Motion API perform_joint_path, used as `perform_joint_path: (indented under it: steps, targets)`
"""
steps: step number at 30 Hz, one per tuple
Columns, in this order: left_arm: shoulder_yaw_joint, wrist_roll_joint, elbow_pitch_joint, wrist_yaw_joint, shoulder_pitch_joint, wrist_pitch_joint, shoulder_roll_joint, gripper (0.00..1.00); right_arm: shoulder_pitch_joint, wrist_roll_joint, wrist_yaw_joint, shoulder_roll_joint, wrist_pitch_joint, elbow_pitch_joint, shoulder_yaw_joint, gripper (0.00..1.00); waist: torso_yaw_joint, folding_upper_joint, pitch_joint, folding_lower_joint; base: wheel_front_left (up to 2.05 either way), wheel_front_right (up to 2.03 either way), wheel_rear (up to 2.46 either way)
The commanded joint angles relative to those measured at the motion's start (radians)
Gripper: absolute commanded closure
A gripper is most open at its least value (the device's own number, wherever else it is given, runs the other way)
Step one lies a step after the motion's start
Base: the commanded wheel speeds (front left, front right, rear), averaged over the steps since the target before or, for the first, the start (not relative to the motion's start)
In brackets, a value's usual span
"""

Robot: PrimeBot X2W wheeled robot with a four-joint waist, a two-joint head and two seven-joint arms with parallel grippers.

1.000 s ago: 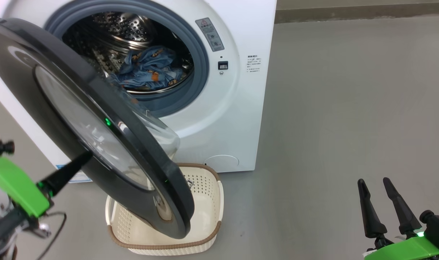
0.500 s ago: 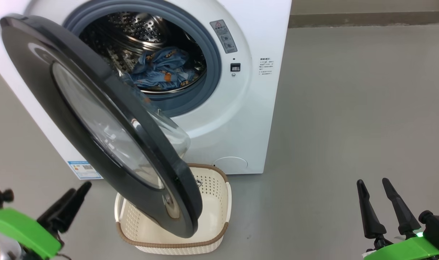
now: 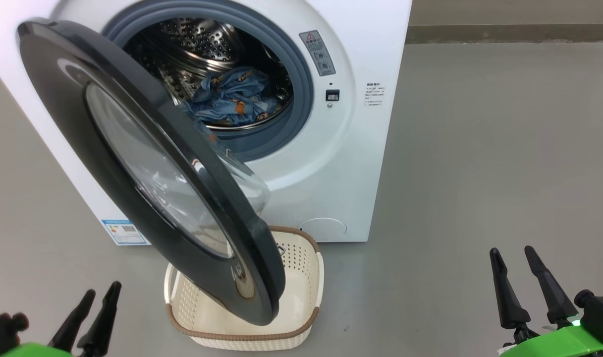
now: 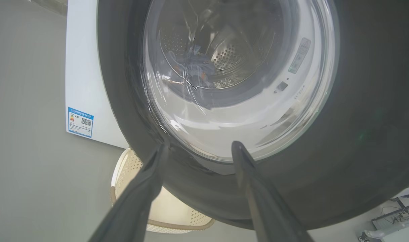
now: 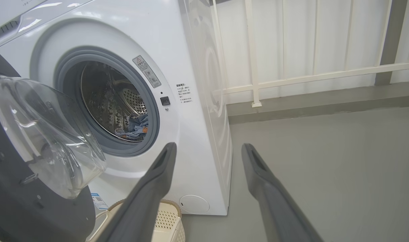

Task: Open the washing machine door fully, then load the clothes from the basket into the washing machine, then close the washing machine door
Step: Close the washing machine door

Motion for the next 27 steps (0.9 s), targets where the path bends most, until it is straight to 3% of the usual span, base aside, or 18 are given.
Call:
perform_joint_path:
  steps: [1, 9, 27]
  targets:
    - [0.020, 0.022, 0.003, -0.007, -0.024, -0.047, 0.048, 0.00, -0.015, -0.007, 0.005, -0.021, -0.008, -0.021, 0.016, 0.00, 0.002, -0.0001, -0.002, 0.0000, 0.00, 0.00, 0.00]
    - [-0.012, 0.136, 0.083, -0.007, -0.040, -0.130, 0.035, 0.00, -0.011, -0.007, 0.005, -0.023, -0.008, -0.019, 0.012, 0.00, 0.009, -0.0001, -0.006, 0.0000, 0.00, 0.00, 0.00]
    - [0.291, 0.719, -0.001, -0.007, 0.059, -0.131, -0.173, 0.00, -0.012, -0.009, 0.005, -0.023, -0.008, -0.021, -0.002, 0.00, 0.021, -0.0001, -0.004, 0.0000, 0.00, 0.00, 0.00]
